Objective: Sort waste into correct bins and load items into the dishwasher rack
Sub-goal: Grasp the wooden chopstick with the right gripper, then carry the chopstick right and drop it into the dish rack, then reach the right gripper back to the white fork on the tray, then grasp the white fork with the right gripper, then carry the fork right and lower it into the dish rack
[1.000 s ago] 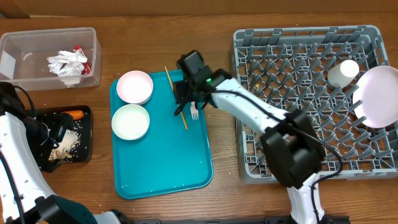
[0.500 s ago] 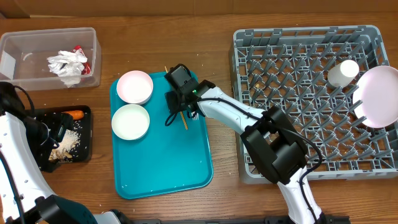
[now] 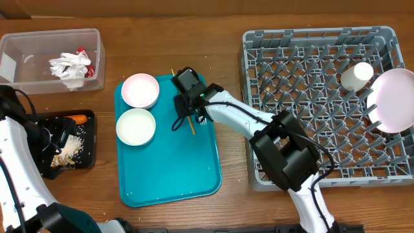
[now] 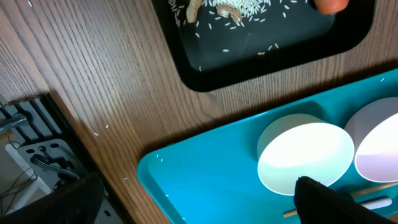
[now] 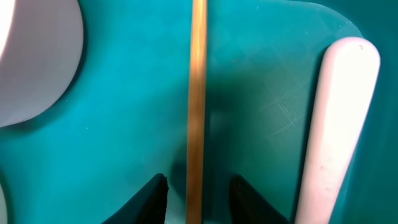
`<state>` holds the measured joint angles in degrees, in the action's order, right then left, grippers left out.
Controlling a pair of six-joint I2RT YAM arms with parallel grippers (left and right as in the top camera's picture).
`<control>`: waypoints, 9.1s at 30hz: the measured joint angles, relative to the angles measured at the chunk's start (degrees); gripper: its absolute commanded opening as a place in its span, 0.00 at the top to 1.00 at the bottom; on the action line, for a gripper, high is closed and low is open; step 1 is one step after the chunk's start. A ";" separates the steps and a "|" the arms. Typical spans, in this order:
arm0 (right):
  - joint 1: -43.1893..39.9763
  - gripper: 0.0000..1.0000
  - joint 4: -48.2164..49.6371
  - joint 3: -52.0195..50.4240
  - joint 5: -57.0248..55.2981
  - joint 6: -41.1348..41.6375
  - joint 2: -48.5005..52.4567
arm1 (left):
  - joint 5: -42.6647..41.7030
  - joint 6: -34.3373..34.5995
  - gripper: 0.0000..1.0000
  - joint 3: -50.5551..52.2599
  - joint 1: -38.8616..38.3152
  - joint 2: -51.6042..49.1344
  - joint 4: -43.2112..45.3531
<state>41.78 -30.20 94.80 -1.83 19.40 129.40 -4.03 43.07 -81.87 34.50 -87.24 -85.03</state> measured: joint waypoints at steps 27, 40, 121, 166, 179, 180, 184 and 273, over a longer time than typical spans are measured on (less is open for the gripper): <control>4.70 0.94 -2.73 0.02 -8.52 0.15 0.00 | 0.00 0.00 0.00 0.00 0.00 0.00 0.00; 2.97 0.96 -11.74 0.52 -2.40 0.31 -6.62 | 0.00 0.00 0.00 0.00 0.00 0.00 -0.02; -29.77 0.00 -29.73 -4.87 22.25 -23.69 -35.71 | 0.02 0.00 0.00 0.00 0.00 0.00 0.00; -2.36 0.00 0.68 -4.48 -1.18 -1.81 -6.01 | 0.00 0.00 0.00 0.00 0.00 0.00 0.00; 0.46 0.00 0.11 -4.48 -3.13 -0.07 -5.99 | 0.02 0.00 0.00 0.00 0.00 0.00 0.00; 0.44 0.00 0.13 -4.48 -3.21 0.17 -5.99 | 0.02 0.00 0.00 0.00 0.00 0.00 0.00; 0.31 0.00 0.20 -4.48 -3.61 0.68 -4.57 | 0.00 0.00 0.00 0.00 0.00 0.00 0.00; 2.82 0.96 -17.88 -2.03 -2.60 11.58 -14.14 | 0.02 0.00 0.00 0.00 0.00 0.00 0.46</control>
<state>44.60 -48.07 92.77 -4.43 30.98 115.26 -4.01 43.07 -81.87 34.50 -87.24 -84.58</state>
